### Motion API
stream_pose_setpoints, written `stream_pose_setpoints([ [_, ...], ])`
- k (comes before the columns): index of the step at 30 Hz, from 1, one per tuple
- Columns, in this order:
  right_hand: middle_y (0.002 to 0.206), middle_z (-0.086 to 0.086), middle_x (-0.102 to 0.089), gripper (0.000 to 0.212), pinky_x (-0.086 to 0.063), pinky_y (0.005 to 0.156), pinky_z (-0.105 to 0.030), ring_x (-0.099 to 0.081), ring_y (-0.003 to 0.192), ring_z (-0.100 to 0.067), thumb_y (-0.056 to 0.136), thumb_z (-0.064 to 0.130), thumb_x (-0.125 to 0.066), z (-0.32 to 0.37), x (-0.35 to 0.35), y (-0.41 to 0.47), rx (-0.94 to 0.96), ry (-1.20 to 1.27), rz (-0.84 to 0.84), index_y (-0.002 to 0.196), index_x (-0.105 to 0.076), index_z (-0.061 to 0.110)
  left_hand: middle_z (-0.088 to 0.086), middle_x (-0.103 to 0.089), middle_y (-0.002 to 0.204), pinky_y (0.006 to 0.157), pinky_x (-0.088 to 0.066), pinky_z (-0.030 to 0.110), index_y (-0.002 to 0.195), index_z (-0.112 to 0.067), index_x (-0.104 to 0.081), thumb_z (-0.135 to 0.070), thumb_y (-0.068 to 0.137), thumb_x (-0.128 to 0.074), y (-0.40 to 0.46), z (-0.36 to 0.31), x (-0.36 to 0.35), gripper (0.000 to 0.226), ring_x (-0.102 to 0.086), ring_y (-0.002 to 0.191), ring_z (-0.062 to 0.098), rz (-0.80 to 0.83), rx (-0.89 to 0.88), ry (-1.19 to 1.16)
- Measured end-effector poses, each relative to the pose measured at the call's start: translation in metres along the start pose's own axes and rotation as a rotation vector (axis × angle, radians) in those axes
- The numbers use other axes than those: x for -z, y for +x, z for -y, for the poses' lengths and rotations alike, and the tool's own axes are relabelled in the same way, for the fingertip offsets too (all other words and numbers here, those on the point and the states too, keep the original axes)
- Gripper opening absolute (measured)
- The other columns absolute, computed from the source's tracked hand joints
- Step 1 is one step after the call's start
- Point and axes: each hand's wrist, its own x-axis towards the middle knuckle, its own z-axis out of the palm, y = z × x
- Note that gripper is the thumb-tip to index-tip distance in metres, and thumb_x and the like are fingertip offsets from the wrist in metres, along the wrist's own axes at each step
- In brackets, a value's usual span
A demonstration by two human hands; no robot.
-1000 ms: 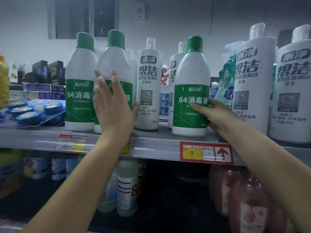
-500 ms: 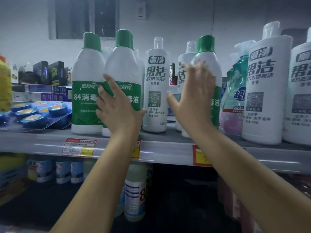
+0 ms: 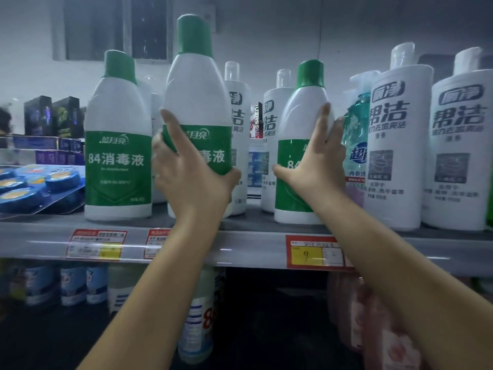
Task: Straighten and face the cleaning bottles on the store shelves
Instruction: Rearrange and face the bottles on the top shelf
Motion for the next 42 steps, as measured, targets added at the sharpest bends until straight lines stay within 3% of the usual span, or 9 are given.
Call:
stream_pose_setpoints([
  [10, 0.154, -0.018, 0.02, 0.126, -0.013, 0.115, -0.041, -0.001, 0.143, -0.036, 0.071, 0.038, -0.076, -0.039, 0.025, 0.002, -0.02, 0.031, 0.038, 0.143, 0.026, 0.025, 0.012, -0.015, 0.147, 0.108, -0.027, 0.053, 0.145, -0.023, 0.01, -0.036, 0.062, -0.079, -0.022, -0.05, -0.042, 0.123, -0.022, 0.133, 0.033, 0.234, -0.025, -0.184],
  [17, 0.154, -0.019, 0.014, 0.118, -0.006, 0.116, -0.043, 0.006, 0.144, -0.034, 0.074, 0.046, -0.071, -0.046, 0.016, -0.002, 0.05, 0.057, -0.019, 0.146, 0.018, 0.02, 0.013, -0.019, 0.143, 0.109, -0.026, 0.051, 0.146, -0.024, 0.008, -0.041, 0.063, -0.077, -0.025, -0.053, -0.058, 0.12, -0.023, 0.131, 0.032, 0.312, 0.027, -0.23],
  [25, 0.157, -0.017, 0.002, 0.075, 0.003, 0.116, -0.036, 0.003, 0.145, -0.028, 0.093, 0.037, -0.047, -0.045, 0.021, -0.013, 0.215, 0.019, -0.11, 0.149, -0.004, 0.012, 0.015, -0.009, 0.149, 0.112, -0.02, 0.052, 0.144, -0.023, 0.017, -0.041, 0.065, -0.076, -0.027, -0.055, -0.059, 0.124, -0.013, 0.136, 0.034, 0.356, 0.014, -0.191],
  [32, 0.152, -0.016, -0.022, 0.064, -0.01, 0.118, -0.04, -0.014, 0.143, -0.028, 0.092, 0.025, -0.049, -0.076, 0.051, -0.02, 0.168, 0.03, -0.245, 0.145, -0.02, 0.006, 0.019, 0.017, 0.153, 0.113, 0.005, 0.05, 0.14, -0.02, 0.029, -0.046, 0.081, -0.055, -0.038, -0.067, -0.054, 0.106, 0.013, 0.141, 0.035, 0.407, -0.039, -0.155],
  [35, 0.15, -0.014, -0.027, 0.073, -0.022, 0.116, -0.043, -0.023, 0.139, -0.027, 0.087, 0.022, -0.059, -0.097, 0.067, -0.015, 0.051, 0.091, -0.224, 0.145, -0.018, 0.006, 0.017, 0.022, 0.152, 0.11, 0.015, 0.038, 0.143, -0.012, 0.02, -0.027, 0.085, -0.053, -0.056, -0.083, -0.056, 0.095, 0.022, 0.14, 0.03, 0.263, -0.269, -0.22],
  [39, 0.136, -0.012, -0.043, 0.084, -0.042, 0.093, -0.036, -0.045, 0.121, -0.026, 0.078, 0.041, -0.069, -0.117, 0.074, -0.008, -0.17, 0.236, -0.047, 0.141, -0.023, 0.01, 0.02, -0.017, 0.152, 0.117, -0.01, 0.034, 0.142, -0.003, -0.021, 0.002, 0.079, -0.046, -0.081, -0.114, -0.064, 0.069, -0.012, 0.142, 0.03, 0.196, -0.519, -0.497],
  [42, 0.118, 0.001, -0.059, 0.086, -0.05, 0.082, -0.032, -0.059, 0.104, -0.015, 0.06, 0.058, -0.071, -0.124, 0.067, -0.004, -0.226, 0.279, -0.013, 0.129, -0.041, 0.018, 0.018, -0.033, 0.146, 0.114, -0.025, 0.033, 0.139, 0.001, -0.029, 0.012, 0.078, -0.04, -0.091, -0.13, -0.076, 0.063, -0.028, 0.138, 0.027, 0.29, -0.543, -0.56],
])
